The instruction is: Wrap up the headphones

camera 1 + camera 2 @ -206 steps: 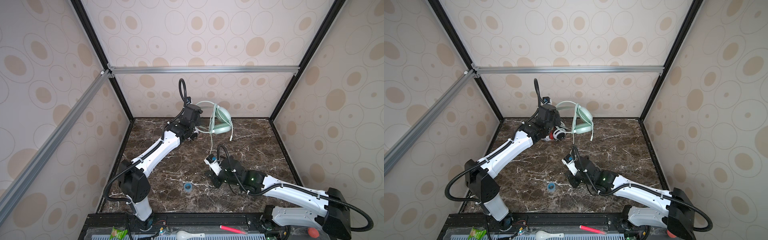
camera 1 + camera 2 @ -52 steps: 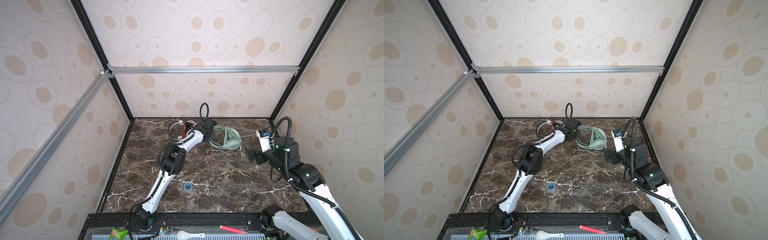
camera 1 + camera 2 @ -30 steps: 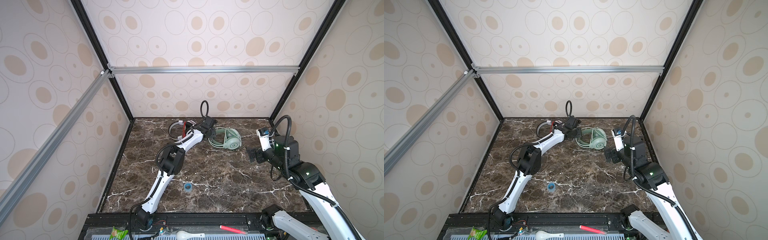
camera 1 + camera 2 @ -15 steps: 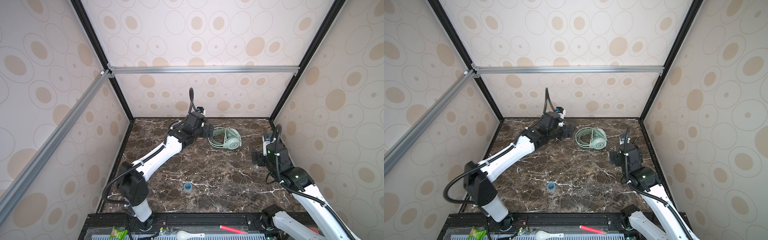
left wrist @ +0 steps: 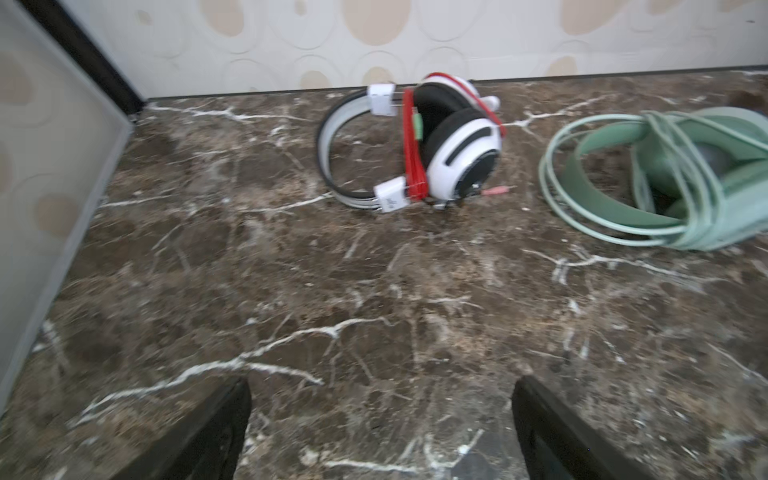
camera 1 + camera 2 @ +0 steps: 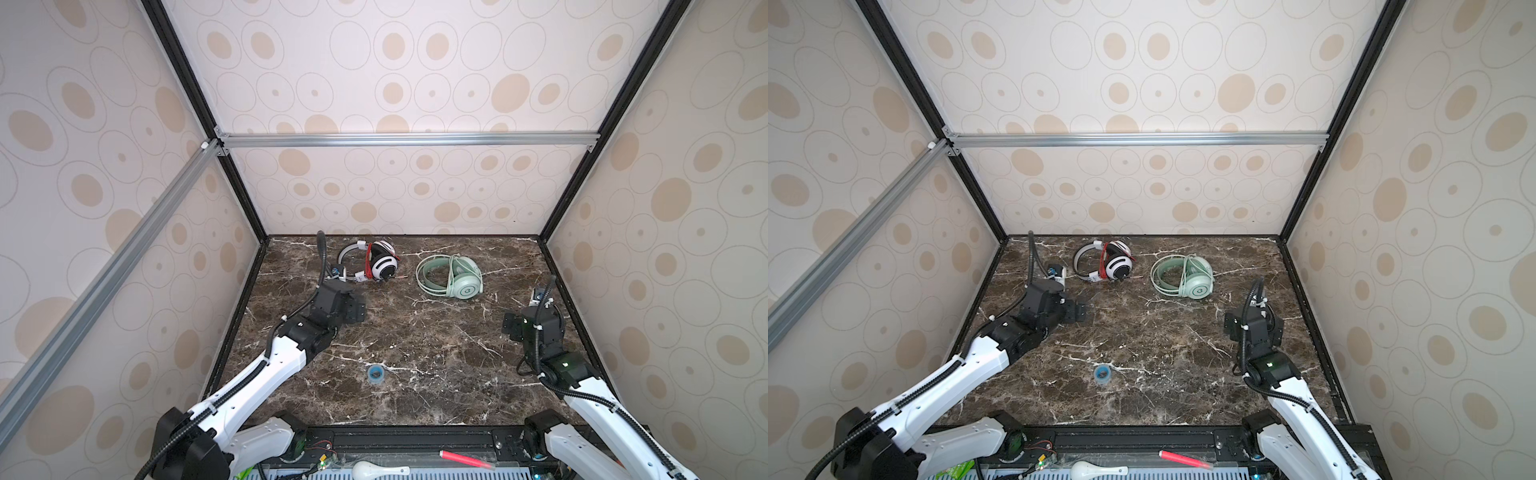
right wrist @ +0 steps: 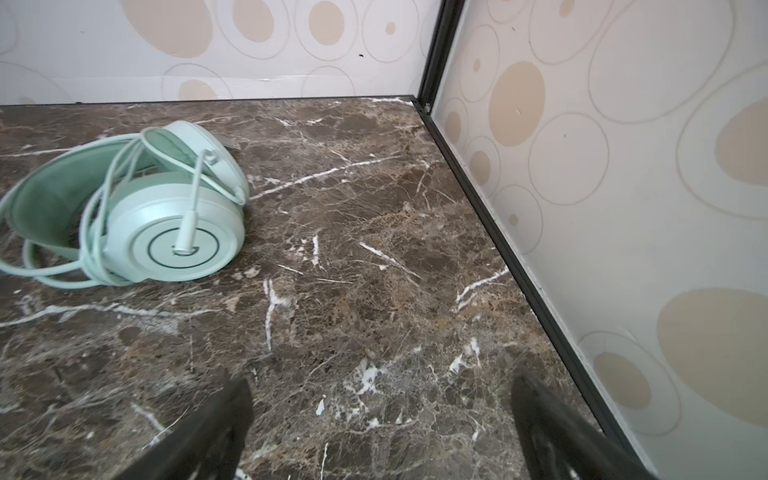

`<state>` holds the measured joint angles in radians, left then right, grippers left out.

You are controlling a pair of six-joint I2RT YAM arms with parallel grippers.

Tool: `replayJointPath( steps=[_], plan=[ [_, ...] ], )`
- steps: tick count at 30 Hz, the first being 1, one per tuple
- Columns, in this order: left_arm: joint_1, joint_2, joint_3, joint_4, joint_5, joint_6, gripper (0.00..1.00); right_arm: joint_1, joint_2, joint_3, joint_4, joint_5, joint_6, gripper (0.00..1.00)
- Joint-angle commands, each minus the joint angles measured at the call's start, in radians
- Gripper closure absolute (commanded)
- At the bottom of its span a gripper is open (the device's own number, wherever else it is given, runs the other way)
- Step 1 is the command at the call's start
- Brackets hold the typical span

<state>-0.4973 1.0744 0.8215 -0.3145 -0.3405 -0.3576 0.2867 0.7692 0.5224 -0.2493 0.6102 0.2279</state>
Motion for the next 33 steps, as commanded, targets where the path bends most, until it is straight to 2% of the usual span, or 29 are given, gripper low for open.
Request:
replayJointPath(
  steps=[1,6,11,13,18,20,26,29,33],
  plan=[
    [0.065,-0.050,-0.063,0.055,-0.114,0.016,0.02,-0.035,0.031,-0.054,0.162,0.039,0.028,0.00],
    [0.147,-0.080,-0.165,0.175,-0.144,0.010,0.02,-0.066,0.110,-0.123,0.341,0.005,-0.021,0.00],
    [0.186,-0.063,-0.250,0.339,-0.121,0.067,0.02,-0.093,0.220,-0.141,0.458,-0.036,-0.043,0.00],
    [0.196,-0.069,-0.296,0.434,-0.117,0.097,0.02,-0.106,0.261,-0.145,0.509,-0.057,-0.052,0.00],
    [0.204,-0.096,-0.427,0.714,-0.194,0.180,0.02,-0.127,0.346,-0.146,0.605,-0.109,-0.091,0.00],
    [0.219,-0.092,-0.477,0.802,-0.167,0.212,0.02,-0.132,0.381,-0.146,0.641,-0.125,-0.103,0.00],
    [0.261,-0.014,-0.516,0.917,-0.150,0.267,0.02,-0.147,0.491,-0.144,0.792,-0.227,-0.166,0.00],
    [0.275,0.038,-0.536,1.016,-0.132,0.309,0.02,-0.154,0.545,-0.101,0.762,-0.215,-0.179,0.00],
    [0.290,0.134,-0.565,1.204,-0.124,0.346,0.02,-0.162,0.608,-0.091,0.868,-0.251,-0.209,0.00]
  ],
)
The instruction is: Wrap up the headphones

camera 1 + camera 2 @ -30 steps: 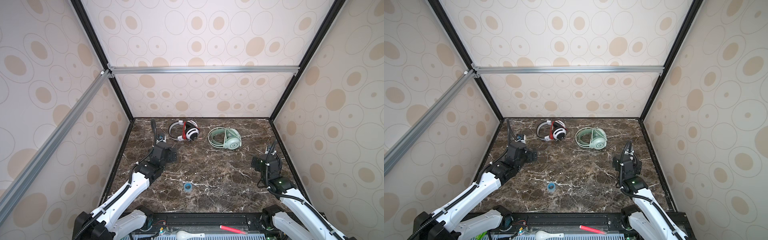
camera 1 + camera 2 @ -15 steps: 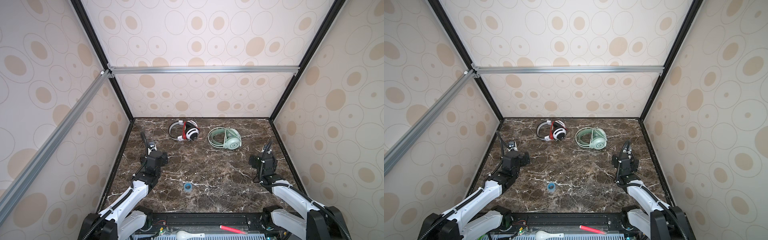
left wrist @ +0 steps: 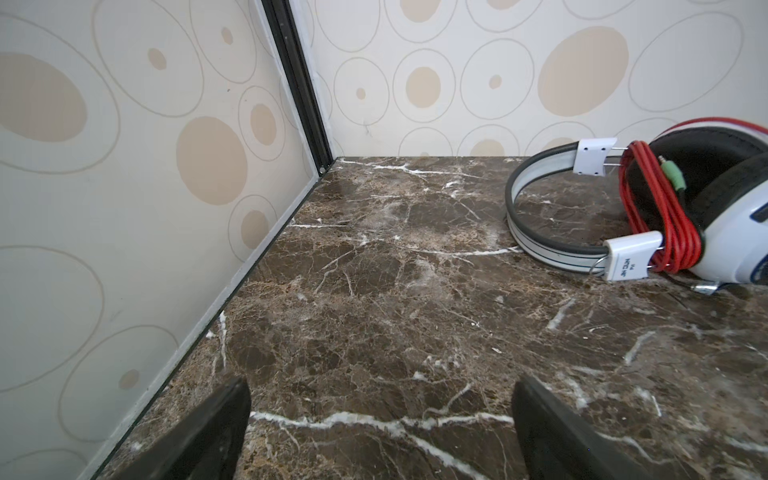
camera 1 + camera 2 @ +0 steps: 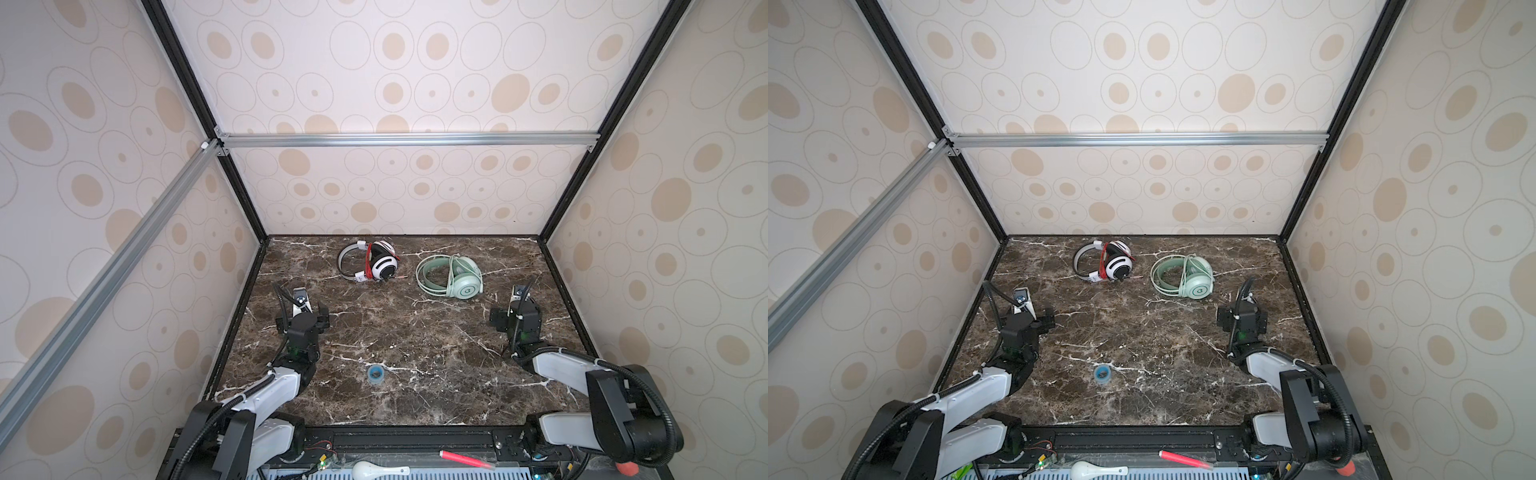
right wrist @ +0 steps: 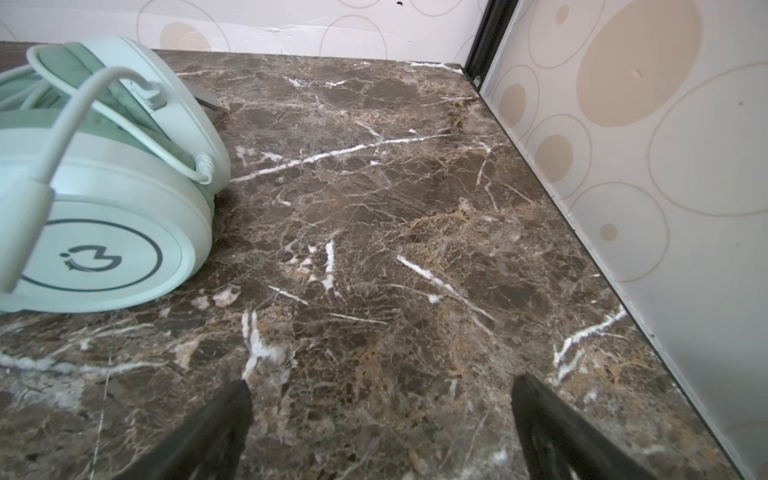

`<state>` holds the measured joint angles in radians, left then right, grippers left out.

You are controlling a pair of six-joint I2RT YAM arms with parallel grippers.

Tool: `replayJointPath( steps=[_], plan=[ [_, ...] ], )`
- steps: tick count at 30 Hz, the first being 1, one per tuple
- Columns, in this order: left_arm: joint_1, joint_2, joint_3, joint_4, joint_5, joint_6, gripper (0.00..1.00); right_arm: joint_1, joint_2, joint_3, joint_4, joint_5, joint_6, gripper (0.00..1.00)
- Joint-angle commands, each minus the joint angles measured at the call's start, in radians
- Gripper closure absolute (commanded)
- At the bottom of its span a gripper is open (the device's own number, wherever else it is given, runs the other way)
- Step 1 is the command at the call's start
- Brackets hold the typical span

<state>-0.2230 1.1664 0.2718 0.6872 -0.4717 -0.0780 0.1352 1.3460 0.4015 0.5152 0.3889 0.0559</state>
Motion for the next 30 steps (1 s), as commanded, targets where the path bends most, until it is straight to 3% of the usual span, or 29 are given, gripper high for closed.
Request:
replayJointPath(
  steps=[1,6,11,16,21,22,23,30],
  plan=[
    [0.024,0.075,-0.025,0.261,0.018,0.072,0.02,-0.015,0.050,0.041,0.117,-0.032,-0.035,0.00],
    [0.042,0.259,-0.023,0.476,0.038,0.113,0.02,-0.022,0.137,0.086,0.134,-0.031,-0.040,0.00],
    [0.060,0.370,0.011,0.556,0.072,0.144,0.02,-0.030,0.168,0.078,0.176,-0.055,-0.039,0.00],
    [0.094,0.356,-0.030,0.603,0.121,0.101,0.02,-0.047,0.168,0.073,0.177,-0.084,-0.024,0.00],
    [0.158,0.398,-0.045,0.649,0.241,0.055,0.02,-0.065,0.175,0.033,0.251,-0.145,-0.028,0.00],
    [0.161,0.430,-0.065,0.738,0.244,0.069,0.02,-0.066,0.185,0.025,0.275,-0.154,-0.035,0.00],
    [0.162,0.407,-0.055,0.663,0.252,0.057,0.02,-0.066,0.191,0.022,0.286,-0.159,-0.043,0.00],
    [0.163,0.410,-0.053,0.676,0.252,0.059,0.02,-0.066,0.193,0.029,0.269,-0.163,-0.040,0.00]
  ],
)
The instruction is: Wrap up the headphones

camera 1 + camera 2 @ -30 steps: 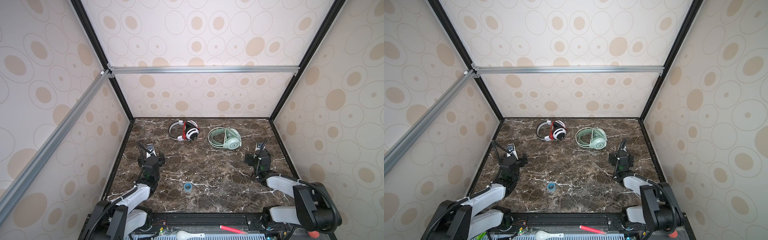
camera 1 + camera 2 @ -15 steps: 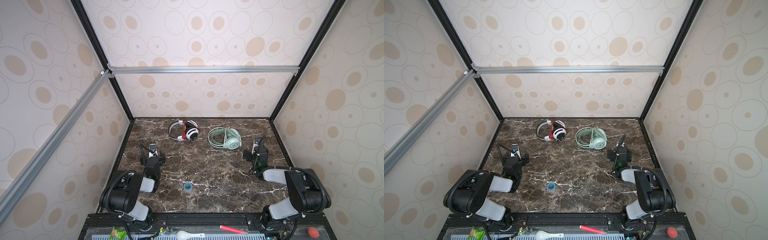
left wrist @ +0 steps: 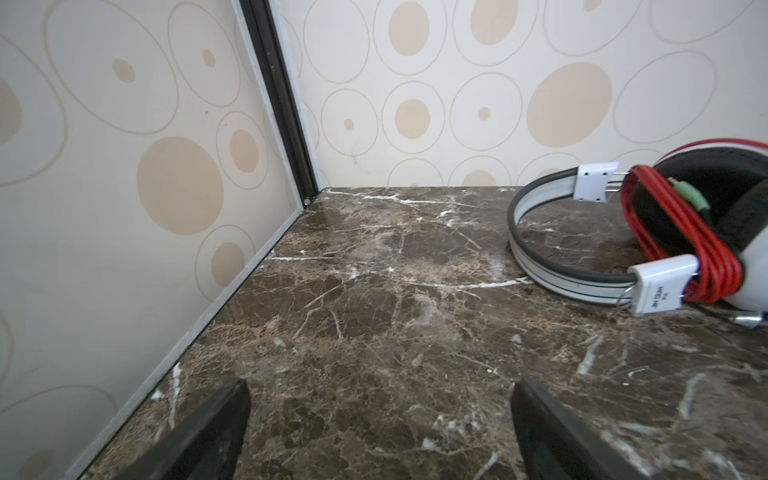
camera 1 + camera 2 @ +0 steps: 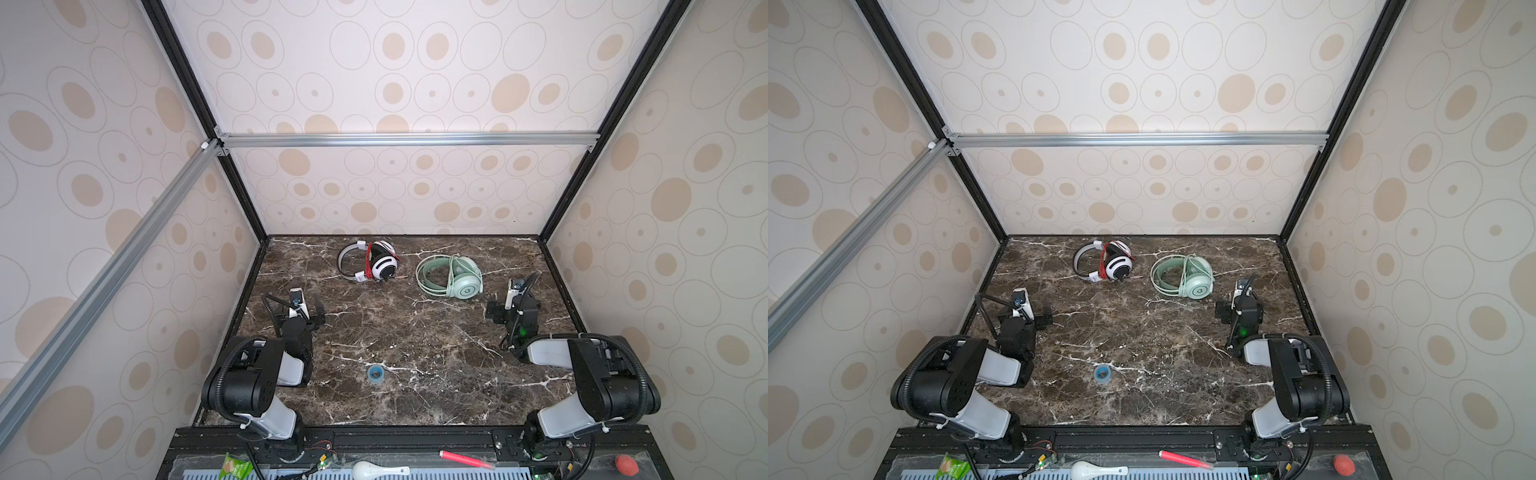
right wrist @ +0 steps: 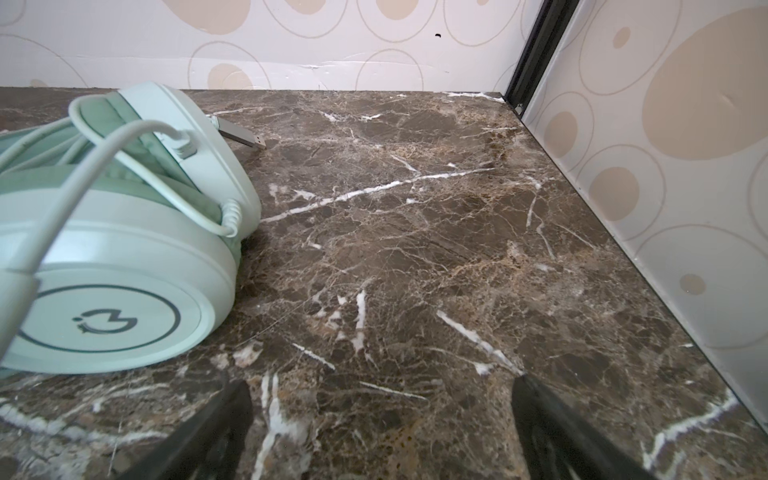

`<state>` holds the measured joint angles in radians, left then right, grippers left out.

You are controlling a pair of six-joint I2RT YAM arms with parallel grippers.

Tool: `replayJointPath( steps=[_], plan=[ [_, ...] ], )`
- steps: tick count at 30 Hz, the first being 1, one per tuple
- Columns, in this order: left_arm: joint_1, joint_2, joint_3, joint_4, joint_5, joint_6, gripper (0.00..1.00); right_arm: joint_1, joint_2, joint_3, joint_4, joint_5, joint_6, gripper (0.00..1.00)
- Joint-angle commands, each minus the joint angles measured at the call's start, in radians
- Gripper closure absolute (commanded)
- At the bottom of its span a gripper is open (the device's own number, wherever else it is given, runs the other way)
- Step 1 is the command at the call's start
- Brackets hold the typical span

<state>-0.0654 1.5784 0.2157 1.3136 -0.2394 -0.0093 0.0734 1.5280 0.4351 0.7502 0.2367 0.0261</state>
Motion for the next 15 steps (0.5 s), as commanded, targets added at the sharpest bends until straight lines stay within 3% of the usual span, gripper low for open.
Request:
replayJointPath(
  steps=[1,15],
  plan=[
    [0.003,0.006,-0.002,0.074,0.019,-0.004,0.02,-0.004,0.009,-0.007,0.040,-0.010,-0.012,0.00],
    [0.004,0.002,-0.001,0.062,0.023,-0.006,0.02,-0.004,0.013,-0.019,0.062,-0.050,-0.026,0.00]
  ],
)
